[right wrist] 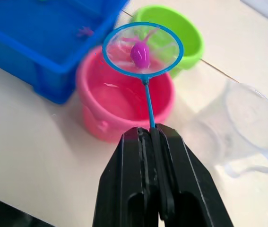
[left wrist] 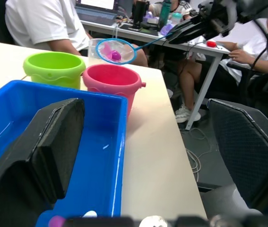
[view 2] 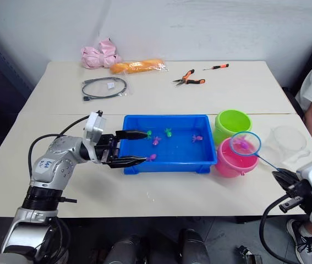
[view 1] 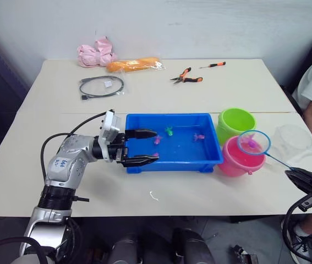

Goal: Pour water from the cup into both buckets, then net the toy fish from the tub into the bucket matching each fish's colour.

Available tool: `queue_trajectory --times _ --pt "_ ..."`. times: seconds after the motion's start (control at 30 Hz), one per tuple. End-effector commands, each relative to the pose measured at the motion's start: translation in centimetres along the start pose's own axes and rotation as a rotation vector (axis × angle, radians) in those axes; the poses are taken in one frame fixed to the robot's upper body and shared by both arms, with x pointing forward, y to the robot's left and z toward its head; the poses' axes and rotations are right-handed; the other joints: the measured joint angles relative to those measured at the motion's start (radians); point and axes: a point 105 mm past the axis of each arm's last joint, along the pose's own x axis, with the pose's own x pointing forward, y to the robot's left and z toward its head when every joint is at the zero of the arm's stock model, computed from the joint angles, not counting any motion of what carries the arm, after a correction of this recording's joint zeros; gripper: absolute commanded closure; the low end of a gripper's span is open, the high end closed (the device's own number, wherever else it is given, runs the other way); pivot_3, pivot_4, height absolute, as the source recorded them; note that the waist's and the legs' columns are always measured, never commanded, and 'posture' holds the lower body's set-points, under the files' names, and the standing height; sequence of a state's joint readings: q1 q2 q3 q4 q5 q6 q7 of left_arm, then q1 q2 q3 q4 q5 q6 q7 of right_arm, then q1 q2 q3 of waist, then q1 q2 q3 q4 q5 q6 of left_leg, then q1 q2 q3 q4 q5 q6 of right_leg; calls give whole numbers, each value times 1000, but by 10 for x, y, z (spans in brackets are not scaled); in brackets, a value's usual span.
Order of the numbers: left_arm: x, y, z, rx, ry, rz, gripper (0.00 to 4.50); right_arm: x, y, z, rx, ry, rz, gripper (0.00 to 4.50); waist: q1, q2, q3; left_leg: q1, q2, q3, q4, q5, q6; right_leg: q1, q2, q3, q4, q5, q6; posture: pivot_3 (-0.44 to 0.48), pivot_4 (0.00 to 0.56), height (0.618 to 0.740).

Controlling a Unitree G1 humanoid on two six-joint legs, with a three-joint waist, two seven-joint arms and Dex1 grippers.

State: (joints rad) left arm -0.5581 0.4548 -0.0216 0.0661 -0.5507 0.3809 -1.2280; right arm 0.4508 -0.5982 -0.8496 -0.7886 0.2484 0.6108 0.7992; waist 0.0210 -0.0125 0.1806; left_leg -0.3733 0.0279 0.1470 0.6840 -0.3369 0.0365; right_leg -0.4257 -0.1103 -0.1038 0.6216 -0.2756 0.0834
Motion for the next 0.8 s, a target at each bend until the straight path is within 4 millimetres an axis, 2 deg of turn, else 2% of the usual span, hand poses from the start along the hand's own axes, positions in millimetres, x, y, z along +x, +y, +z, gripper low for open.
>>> queue_trajectory --times 0.03,0.13,0.2,0.23,0.47,0.6,0.8 --pt "2 0 7 37 -8 -17 61 1 -3 3 -181 -39 -69 4500 -2 0 0 1 0 0 0 0 0 0 0 0 0 0 0 0 150 740" --pt "3 1 6 38 -11 -17 61 4 -2 -2 -410 -53 -124 4500 -4 0 0 1 0 0 0 0 -1 0 1 0 0 0 0 0 150 740" --pt "4 1 7 39 -16 -16 61 5 -5 -10 -474 -40 -178 4500 -4 0 0 1 0 1 0 0 -1 0 1 0 0 0 0 0 150 740" --pt "5 1 7 40 -19 -16 61 6 -3 -14 -593 -19 -198 4500 -5 0 0 1 0 1 0 0 -1 0 1 1 0 0 0 0 150 740" --pt "9 2 7 42 -35 -17 61 10 6 -16 -1045 -32 -240 4500 -8 0 0 2 1 1 0 1 -2 0 0 3 1 0 0 0 150 740" --pt "12 1 7 40 -43 -20 61 14 7 -11 -1136 -70 -273 4500 -14 0 0 1 1 0 0 1 -3 0 1 6 1 -1 -1 0 150 740" --pt "9 2 7 40 -42 -9 61 12 3 -10 -1122 -60 -272 4500 -22 0 0 2 2 0 0 2 -4 0 2 9 1 -1 -1 0 150 740"
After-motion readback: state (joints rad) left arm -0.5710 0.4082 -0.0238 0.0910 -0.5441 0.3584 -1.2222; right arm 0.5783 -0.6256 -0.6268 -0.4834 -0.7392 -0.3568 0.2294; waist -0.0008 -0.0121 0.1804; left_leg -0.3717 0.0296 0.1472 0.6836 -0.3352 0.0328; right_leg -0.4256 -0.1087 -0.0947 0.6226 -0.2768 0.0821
